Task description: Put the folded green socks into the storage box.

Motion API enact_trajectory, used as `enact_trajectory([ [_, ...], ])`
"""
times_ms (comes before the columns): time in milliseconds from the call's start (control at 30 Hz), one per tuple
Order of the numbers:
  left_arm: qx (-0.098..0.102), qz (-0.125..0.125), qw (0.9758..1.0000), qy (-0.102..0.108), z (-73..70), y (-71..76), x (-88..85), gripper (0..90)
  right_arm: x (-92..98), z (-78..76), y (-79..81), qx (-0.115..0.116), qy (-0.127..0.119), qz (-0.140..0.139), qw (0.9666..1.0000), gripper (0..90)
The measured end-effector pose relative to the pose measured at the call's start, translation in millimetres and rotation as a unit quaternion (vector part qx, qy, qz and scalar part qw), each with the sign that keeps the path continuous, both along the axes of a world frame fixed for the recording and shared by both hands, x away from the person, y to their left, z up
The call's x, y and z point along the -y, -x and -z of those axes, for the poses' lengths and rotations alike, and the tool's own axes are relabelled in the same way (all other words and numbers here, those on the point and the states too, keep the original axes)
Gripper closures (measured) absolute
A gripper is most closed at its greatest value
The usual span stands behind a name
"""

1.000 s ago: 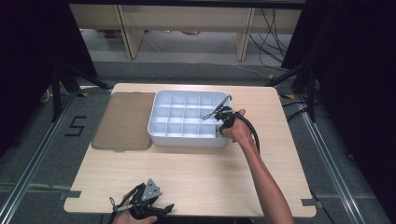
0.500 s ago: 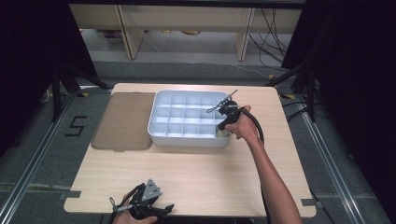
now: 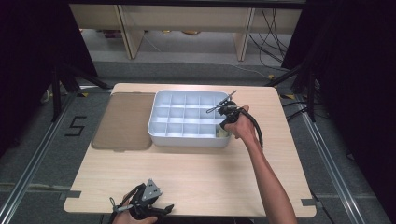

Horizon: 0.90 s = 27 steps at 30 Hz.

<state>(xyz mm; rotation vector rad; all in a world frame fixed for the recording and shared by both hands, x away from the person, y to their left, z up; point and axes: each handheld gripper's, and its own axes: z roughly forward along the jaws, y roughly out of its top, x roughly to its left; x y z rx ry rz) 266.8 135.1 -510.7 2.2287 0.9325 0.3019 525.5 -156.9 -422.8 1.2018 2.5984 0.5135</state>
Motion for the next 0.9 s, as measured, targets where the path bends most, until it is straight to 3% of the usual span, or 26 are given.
enact_trajectory([
  [67, -0.001, -0.004, 1.0000, 0.000, 0.6, -0.1, 0.3, 22.2, -1.4, 5.6, -1.5, 0.007, 0.010, -0.007, 0.9999, 85.4],
  [133, 0.004, 0.006, 1.0000, -0.006, -1.7, -0.3, -1.2, 22.2, -4.5, 11.6, -2.7, -0.001, 0.012, -0.002, 0.9999, 85.9],
  [167, 0.003, -0.006, 1.0000, 0.001, -1.1, 0.5, -0.3, 22.2, -5.1, 13.9, -2.9, -0.006, 0.012, -0.004, 0.9999, 86.0],
  [233, 0.001, 0.003, 1.0000, -0.004, -1.4, 0.1, -1.4, 22.2, -7.8, 18.9, -3.3, -0.010, 0.015, -0.002, 0.9998, 86.1],
  [367, 0.003, -0.005, 1.0000, 0.001, -1.0, 0.7, -0.3, 22.2, -12.5, 23.6, -4.6, -0.013, 0.023, -0.009, 0.9996, 86.2],
  [533, 0.003, 0.002, 1.0000, -0.005, -1.4, 0.4, -1.4, 22.2, -12.8, 25.3, -6.7, -0.021, 0.024, -0.006, 0.9995, 86.2],
  [600, 0.001, 0.002, 1.0000, -0.002, -1.8, 1.1, -1.3, 22.2, -15.3, 27.4, -7.7, -0.020, 0.037, -0.010, 0.9991, 86.2],
  [800, 0.005, -0.005, 1.0000, 0.000, -1.6, 0.5, -2.1, 22.2, -10.0, 24.9, -9.4, -0.019, 0.019, -0.009, 0.9996, 84.8],
  [900, 0.000, -0.002, 1.0000, -0.002, -1.7, -0.1, -2.7, 22.2, -5.7, 17.1, -7.1, -0.014, 0.002, 0.006, 0.9999, 81.4],
])
